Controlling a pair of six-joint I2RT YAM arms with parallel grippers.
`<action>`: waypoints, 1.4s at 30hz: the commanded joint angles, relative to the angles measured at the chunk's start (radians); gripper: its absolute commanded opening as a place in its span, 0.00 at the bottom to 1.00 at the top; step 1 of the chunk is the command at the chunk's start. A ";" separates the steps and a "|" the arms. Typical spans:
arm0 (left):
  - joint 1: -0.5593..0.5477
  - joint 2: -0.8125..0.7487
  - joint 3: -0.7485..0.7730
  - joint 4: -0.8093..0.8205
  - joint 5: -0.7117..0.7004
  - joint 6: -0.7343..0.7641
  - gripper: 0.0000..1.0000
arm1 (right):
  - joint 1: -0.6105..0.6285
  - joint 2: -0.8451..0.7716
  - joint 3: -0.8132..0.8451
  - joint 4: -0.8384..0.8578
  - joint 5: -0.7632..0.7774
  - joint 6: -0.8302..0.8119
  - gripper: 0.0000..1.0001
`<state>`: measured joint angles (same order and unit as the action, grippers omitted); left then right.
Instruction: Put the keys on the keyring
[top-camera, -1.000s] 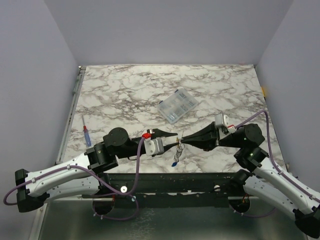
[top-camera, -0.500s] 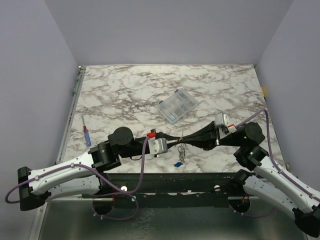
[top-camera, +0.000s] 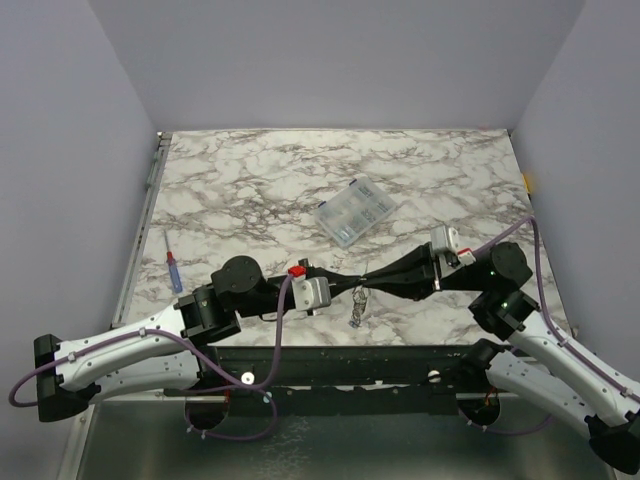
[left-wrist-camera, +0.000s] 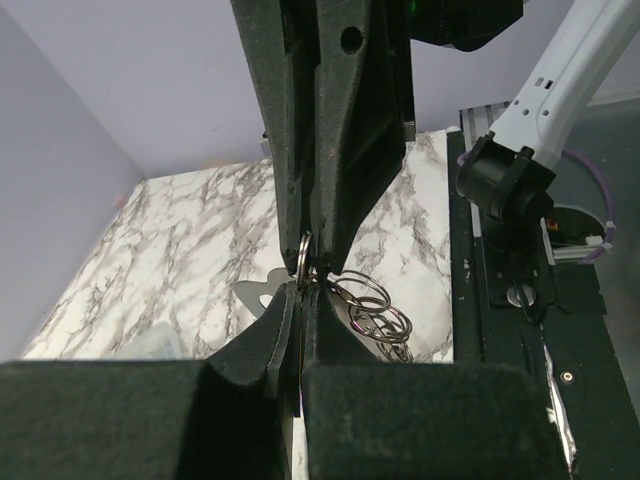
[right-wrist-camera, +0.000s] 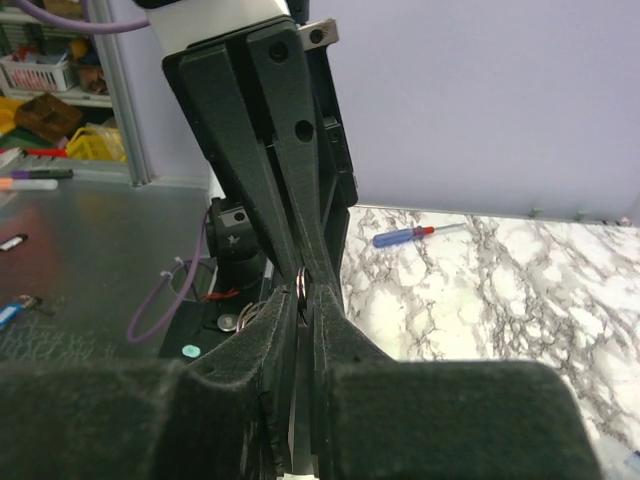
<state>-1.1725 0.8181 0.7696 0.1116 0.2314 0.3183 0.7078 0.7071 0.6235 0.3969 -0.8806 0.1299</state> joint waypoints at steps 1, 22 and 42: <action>0.001 -0.011 -0.005 0.054 -0.044 0.009 0.00 | 0.006 0.007 0.061 -0.101 -0.032 0.009 0.21; 0.001 0.134 0.044 -0.022 -0.124 0.017 0.00 | 0.007 0.146 0.479 -0.971 0.231 -0.452 0.54; 0.004 0.250 0.098 -0.033 -0.196 -0.015 0.00 | 0.008 0.193 0.417 -1.028 0.279 -0.575 0.38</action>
<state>-1.1717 1.0554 0.8249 0.0647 0.0628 0.3191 0.7082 0.9020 1.0618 -0.6376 -0.6312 -0.4221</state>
